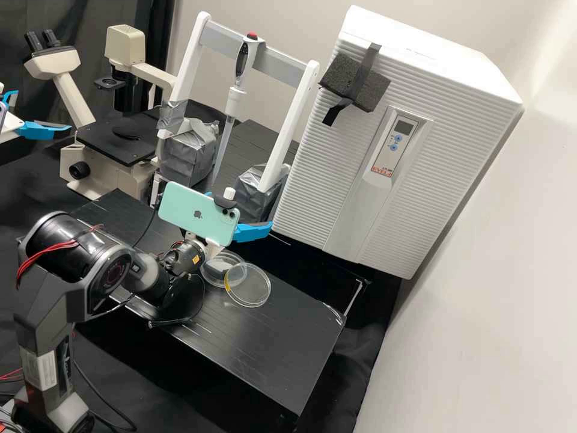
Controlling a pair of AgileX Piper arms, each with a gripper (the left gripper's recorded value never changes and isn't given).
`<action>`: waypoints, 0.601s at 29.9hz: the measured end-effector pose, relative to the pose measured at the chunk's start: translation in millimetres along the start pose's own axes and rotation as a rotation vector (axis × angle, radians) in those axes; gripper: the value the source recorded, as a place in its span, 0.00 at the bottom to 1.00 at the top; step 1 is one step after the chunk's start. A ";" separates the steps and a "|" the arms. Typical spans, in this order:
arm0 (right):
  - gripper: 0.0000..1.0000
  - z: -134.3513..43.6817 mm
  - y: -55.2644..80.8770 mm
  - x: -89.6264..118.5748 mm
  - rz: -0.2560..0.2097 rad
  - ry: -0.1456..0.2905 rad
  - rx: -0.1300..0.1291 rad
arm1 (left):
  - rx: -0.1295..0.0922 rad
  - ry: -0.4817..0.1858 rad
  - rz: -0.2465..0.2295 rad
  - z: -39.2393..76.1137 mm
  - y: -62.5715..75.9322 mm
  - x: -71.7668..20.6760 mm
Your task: Open the bottle
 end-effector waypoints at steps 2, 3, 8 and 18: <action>1.00 0.0 0.0 0.0 0.000 0.000 0.000 | 0.000 0.000 0.000 0.0 0.0 0.0; 1.00 0.0 0.0 0.0 0.000 0.000 0.000 | 0.000 0.000 0.000 0.0 0.0 0.0; 1.00 0.0 0.0 0.0 0.000 0.000 0.000 | 0.000 0.000 0.000 0.0 0.0 0.0; 1.00 0.3 0.3 0.0 0.003 -0.003 0.003 | -0.053 -0.178 -0.001 37.7 2.5 -5.4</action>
